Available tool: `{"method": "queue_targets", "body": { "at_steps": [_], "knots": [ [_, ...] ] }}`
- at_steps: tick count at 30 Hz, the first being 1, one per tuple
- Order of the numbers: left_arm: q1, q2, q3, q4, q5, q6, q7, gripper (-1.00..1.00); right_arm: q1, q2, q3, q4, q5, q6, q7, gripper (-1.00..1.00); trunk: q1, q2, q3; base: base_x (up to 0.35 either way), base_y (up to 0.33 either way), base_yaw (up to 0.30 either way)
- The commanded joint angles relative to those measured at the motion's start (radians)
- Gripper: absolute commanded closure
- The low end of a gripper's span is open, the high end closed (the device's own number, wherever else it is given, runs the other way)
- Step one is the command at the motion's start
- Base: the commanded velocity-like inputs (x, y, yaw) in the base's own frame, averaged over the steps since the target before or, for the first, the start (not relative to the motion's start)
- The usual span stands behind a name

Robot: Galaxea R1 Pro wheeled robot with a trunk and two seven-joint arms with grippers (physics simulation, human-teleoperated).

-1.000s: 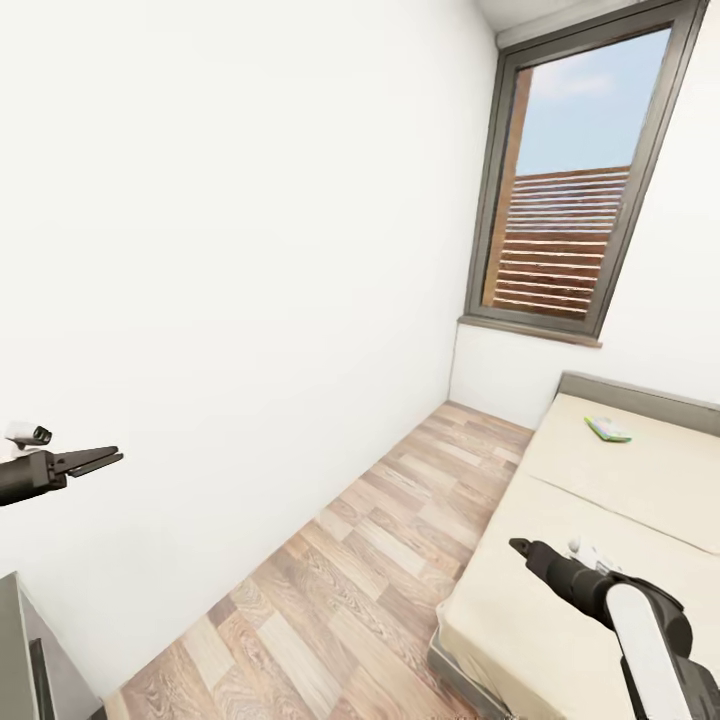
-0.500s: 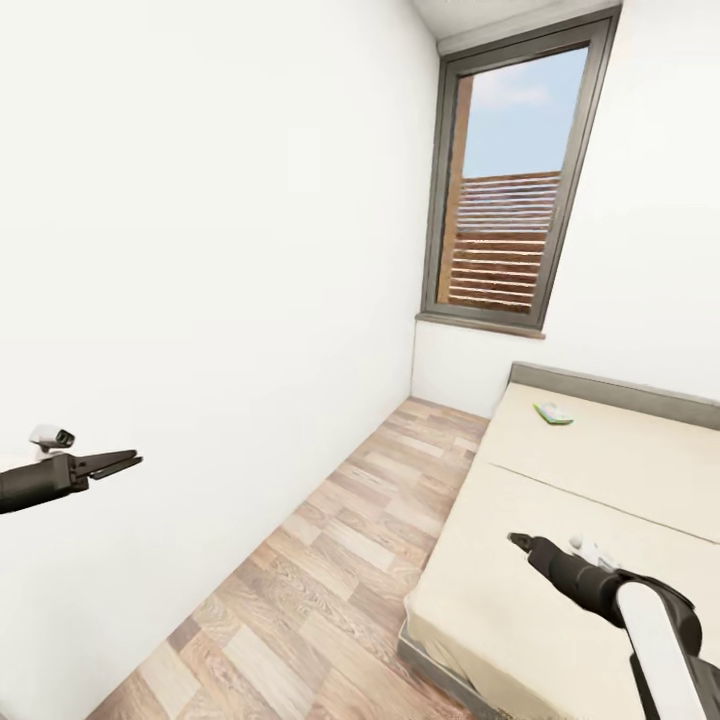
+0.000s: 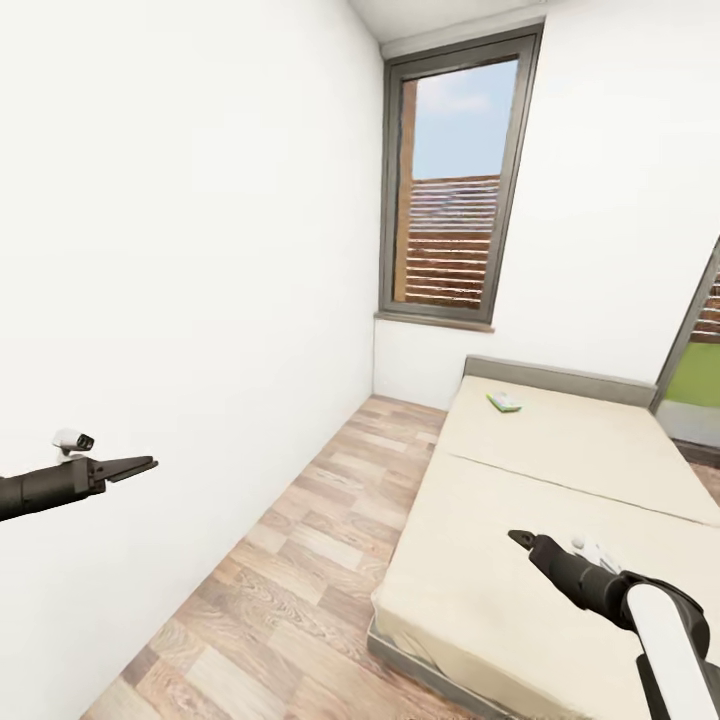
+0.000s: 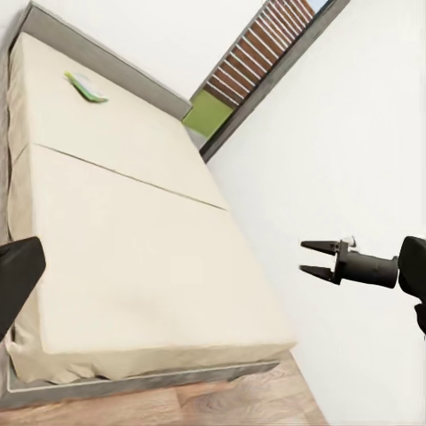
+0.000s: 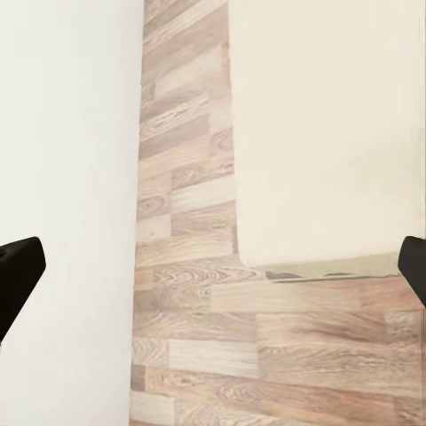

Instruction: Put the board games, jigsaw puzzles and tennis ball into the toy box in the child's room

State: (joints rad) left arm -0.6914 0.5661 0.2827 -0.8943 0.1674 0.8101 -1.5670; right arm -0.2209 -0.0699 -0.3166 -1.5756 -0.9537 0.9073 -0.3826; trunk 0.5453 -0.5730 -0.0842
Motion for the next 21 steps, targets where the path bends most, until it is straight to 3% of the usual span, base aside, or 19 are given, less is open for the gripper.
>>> {"method": "queue_targets", "body": {
  "at_steps": [1,14,17,21],
  "knots": [
    [0.0,0.0,0.0,-0.001,0.0,0.01,-0.004,-1.0,-0.001,0.001,-0.001,-0.001,-0.011,0.002,-0.01,-1.0,0.0,-0.002,-0.002,0.0,0.0,-0.285],
    [0.0,-0.005,-0.001,-0.001,0.001,0.01,-0.004,-1.0,0.002,0.001,-0.005,-0.001,-0.015,-0.003,-0.009,-1.0,0.0,-0.002,-0.002,0.0,0.0,-0.285],
    [0.0,-0.021,-0.005,-0.001,0.001,0.012,-0.004,-1.0,0.002,0.001,-0.005,-0.001,-0.015,-0.004,-0.009,-1.0,0.0,-0.002,-0.002,0.0,0.0,-0.285],
    [-0.001,-0.064,-0.02,-0.002,-0.001,0.015,-0.004,-1.0,0.002,0.002,-0.005,-0.001,-0.015,-0.004,-0.009,-1.0,0.0,-0.002,-0.002,0.0,0.0,-0.285]
  ]
}}
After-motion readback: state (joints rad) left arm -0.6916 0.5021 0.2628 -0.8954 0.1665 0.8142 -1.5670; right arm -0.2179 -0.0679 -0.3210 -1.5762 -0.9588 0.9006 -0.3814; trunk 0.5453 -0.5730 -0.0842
